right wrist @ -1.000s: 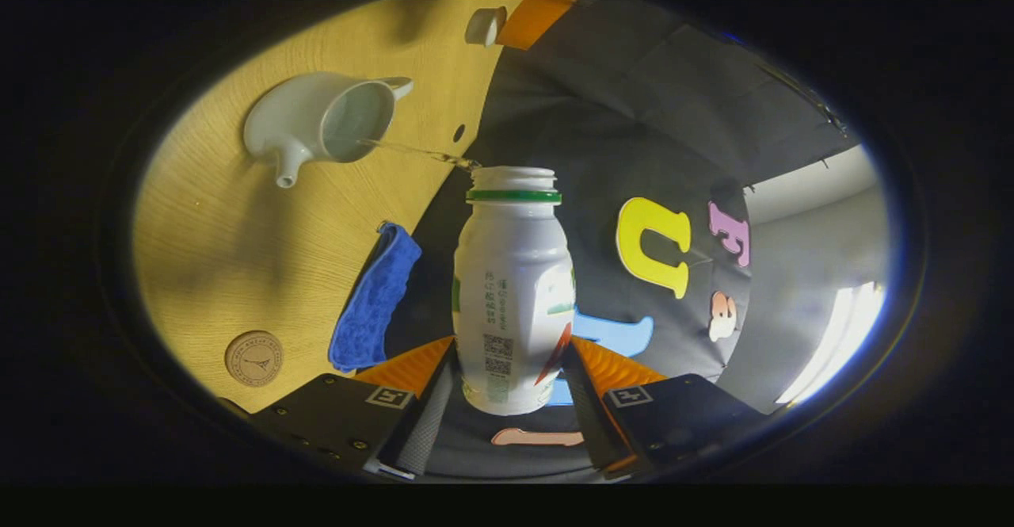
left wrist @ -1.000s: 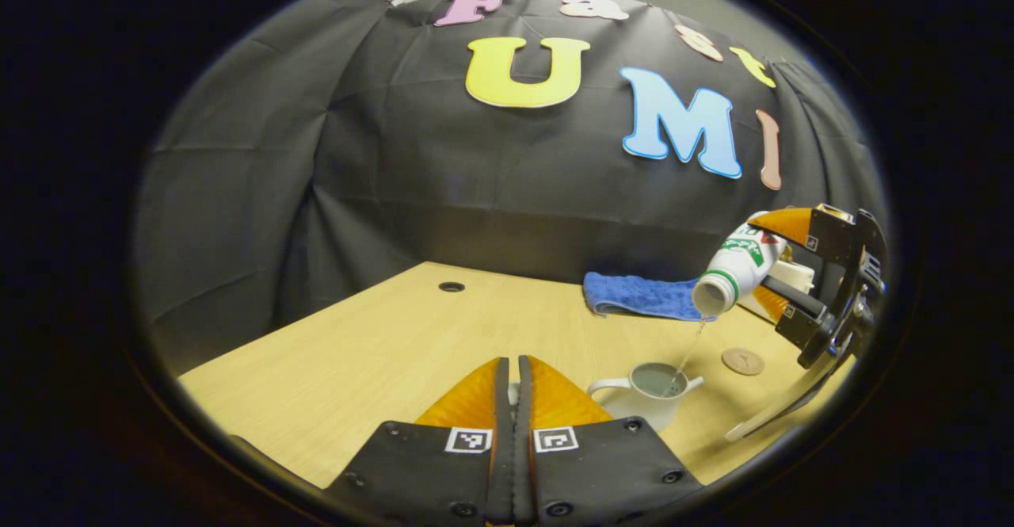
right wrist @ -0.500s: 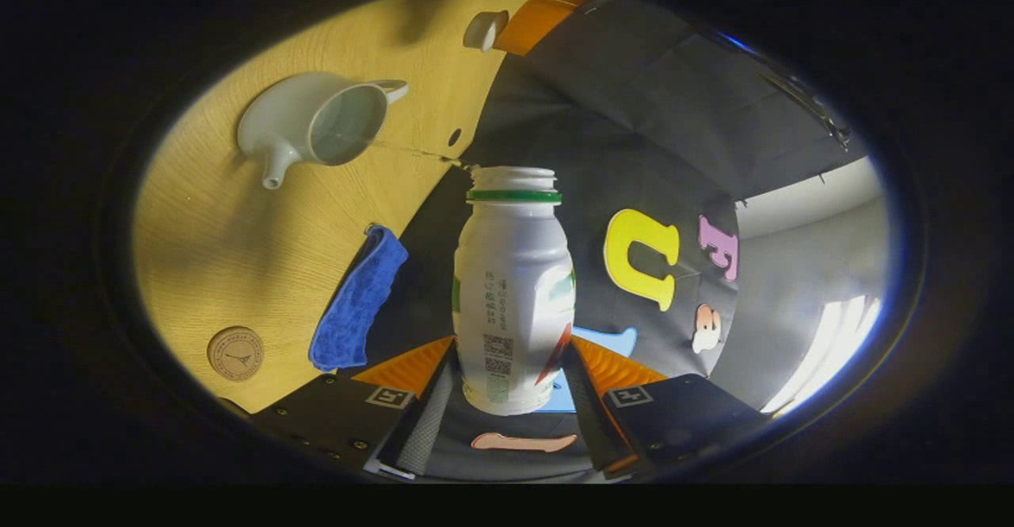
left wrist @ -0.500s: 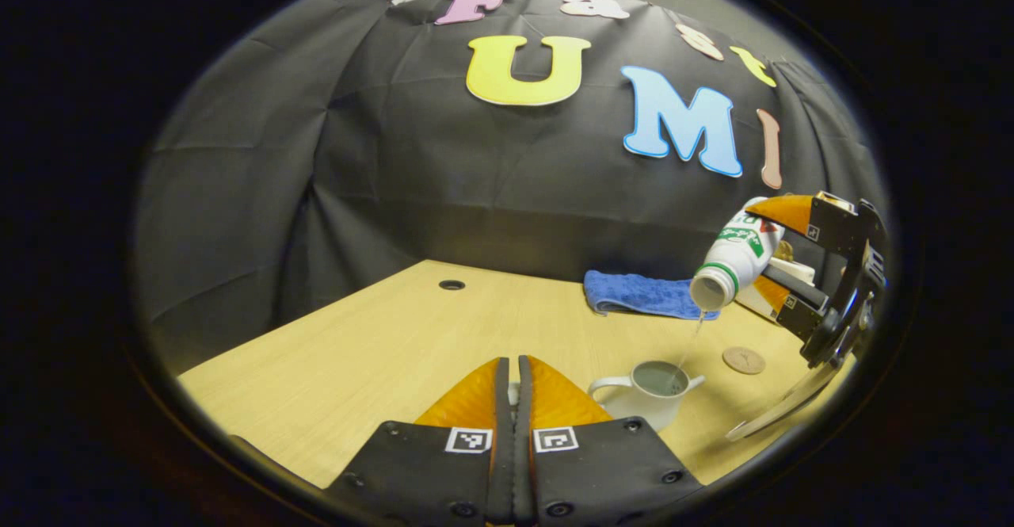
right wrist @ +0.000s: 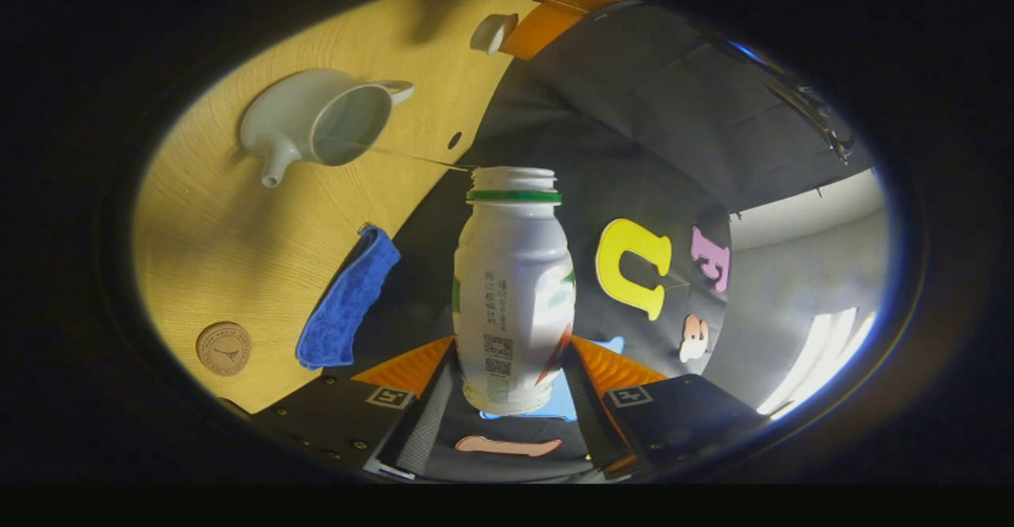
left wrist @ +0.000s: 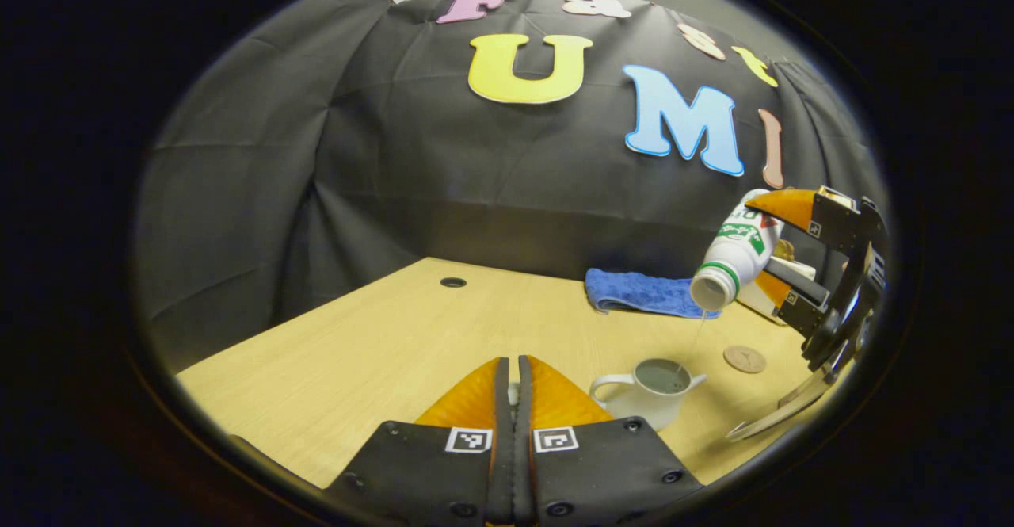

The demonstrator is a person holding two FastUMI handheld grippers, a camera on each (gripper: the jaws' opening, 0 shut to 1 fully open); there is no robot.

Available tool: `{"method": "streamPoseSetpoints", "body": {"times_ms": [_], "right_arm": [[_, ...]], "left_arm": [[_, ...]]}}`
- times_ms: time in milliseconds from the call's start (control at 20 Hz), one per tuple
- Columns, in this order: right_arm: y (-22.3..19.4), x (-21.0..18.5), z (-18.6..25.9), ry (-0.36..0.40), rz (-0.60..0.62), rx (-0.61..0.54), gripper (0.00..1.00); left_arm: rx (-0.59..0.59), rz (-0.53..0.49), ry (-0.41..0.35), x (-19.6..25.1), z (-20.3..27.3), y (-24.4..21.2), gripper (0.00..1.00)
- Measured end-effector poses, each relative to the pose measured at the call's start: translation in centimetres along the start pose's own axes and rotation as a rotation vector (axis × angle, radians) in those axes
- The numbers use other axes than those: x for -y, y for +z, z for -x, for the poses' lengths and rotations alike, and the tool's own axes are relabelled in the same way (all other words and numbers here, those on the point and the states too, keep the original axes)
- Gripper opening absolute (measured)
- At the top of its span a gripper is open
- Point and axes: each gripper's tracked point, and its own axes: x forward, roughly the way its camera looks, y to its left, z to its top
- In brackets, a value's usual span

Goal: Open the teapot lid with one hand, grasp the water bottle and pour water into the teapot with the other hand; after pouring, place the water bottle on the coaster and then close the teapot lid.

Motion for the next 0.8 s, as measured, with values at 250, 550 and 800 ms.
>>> {"method": "streamPoseSetpoints", "body": {"times_ms": [250, 550, 800], "right_arm": [[0.0, -0.5, 0.0, 0.012, -0.020, -0.004, 0.74], [0.6, -5.3, 0.9, 0.174, -0.300, -0.050, 0.74], [2.2, -8.1, 2.0, 0.301, -0.609, -0.088, 0.74]], "left_arm": [[0.000, 0.006, 0.003, -0.1, -0.1, 0.1, 0.10], [0.003, 0.017, 0.000, -0.1, 0.2, 0.2, 0.10], [0.006, 0.024, -0.007, 0.1, 0.2, 0.2, 0.10]]}}
